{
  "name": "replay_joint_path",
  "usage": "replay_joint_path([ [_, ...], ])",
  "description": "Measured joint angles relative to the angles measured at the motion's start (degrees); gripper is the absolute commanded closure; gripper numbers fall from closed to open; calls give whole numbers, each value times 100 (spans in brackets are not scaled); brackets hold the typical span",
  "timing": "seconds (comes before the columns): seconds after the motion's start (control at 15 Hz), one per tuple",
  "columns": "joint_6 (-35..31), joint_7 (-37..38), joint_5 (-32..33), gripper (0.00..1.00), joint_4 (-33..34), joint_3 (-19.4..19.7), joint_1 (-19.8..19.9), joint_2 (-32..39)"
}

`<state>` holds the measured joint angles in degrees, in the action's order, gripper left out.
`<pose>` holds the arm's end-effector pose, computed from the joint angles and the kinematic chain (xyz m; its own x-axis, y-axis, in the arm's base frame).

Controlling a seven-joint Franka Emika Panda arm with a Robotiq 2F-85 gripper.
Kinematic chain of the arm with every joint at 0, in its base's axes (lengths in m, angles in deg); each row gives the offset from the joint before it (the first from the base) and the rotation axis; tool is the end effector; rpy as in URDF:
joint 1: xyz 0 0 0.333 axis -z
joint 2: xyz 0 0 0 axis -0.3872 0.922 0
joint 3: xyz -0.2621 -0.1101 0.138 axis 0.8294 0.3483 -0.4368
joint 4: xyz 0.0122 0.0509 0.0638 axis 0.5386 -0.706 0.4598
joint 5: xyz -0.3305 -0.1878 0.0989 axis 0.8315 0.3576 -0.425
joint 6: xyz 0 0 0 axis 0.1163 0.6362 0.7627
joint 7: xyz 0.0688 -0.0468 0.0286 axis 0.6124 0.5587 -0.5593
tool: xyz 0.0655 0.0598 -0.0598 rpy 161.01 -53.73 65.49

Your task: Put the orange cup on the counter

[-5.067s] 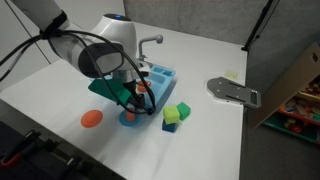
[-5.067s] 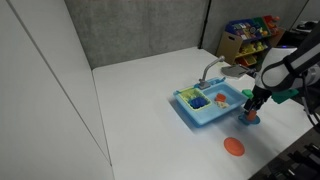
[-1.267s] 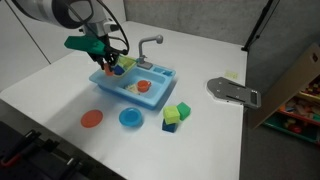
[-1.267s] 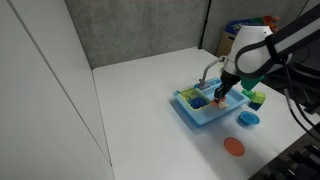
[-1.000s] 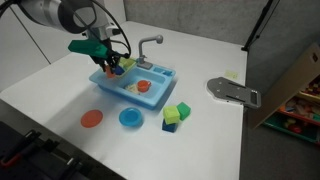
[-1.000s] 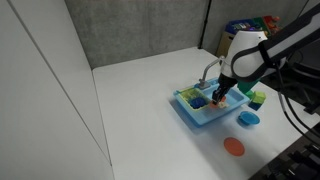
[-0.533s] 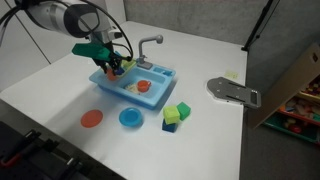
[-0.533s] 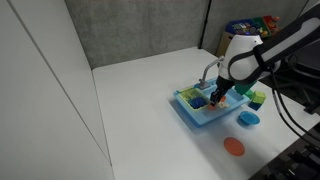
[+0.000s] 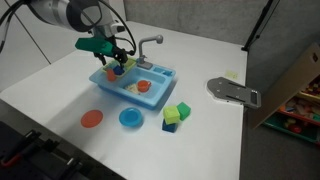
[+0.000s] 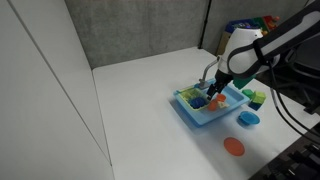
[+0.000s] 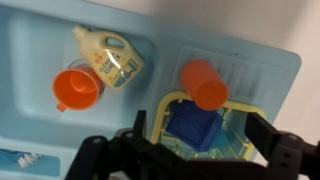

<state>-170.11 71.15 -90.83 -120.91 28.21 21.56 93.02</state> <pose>0.5850 0.0371 0.1802 0.9835 0.1748 0.0472 0.1768 -0.9834 -0.0403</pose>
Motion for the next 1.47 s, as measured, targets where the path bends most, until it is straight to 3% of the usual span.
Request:
replay_joint_path([
  [0.67, 438, 39, 0, 0, 316, 293, 330, -311],
  [1.0, 1490, 34, 0, 0, 324, 365, 564, -846],
  [1.47, 3055, 48, 301, 0, 322, 522, 574, -1905],
])
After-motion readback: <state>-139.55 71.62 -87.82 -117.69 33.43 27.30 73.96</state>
